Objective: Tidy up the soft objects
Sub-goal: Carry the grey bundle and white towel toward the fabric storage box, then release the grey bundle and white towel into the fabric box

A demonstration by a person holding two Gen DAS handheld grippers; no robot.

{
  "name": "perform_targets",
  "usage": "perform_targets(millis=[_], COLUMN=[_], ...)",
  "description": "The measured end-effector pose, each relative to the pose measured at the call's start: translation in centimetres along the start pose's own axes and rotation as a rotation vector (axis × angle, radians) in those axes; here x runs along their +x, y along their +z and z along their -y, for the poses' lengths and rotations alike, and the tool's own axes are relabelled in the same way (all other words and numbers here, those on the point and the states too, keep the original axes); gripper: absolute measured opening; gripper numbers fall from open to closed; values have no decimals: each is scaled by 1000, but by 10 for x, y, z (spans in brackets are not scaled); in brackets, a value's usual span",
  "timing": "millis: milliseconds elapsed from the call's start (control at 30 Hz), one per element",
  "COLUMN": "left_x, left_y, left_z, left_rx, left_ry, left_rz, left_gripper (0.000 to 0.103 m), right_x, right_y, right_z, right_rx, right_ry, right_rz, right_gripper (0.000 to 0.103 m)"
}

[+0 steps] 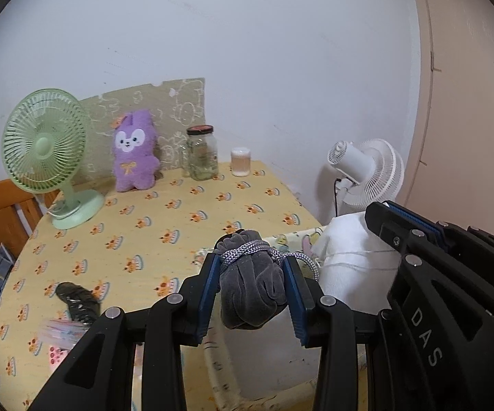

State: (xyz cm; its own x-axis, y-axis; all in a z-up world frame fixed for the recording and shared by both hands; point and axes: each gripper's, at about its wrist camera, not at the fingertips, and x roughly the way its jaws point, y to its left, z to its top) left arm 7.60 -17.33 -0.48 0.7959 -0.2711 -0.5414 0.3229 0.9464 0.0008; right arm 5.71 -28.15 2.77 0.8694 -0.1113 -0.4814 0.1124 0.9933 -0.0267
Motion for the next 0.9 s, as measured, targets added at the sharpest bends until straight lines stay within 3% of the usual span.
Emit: perform_targets(millis=[367,433,500,767,833,900], left_x=[42,49,53,56,55,53], left_y=[2,2,1,1,1,0], left_z=[20,22,22,26,28,29], left_rx=[60,64,64,72,80,88], left_ry=[-25,-29,-24,-49,-54,-67], left_rz=[-81,-106,-118,-156,-154,-149], left_gripper=[44,49,63,69,74,84], right_x=[33,39,45,51,54,55], right_y=[-6,-8,-9,-11,-11,-11], right_z=[25,28,29,33,34,35], right_rx=[16,17,23,49,47,55], right_ry=[-52,-52,-51,-34,-40,-44], right_rz=[-33,-42,-52,-80,-94,-101], right_gripper=[6,6,6,9,20,51])
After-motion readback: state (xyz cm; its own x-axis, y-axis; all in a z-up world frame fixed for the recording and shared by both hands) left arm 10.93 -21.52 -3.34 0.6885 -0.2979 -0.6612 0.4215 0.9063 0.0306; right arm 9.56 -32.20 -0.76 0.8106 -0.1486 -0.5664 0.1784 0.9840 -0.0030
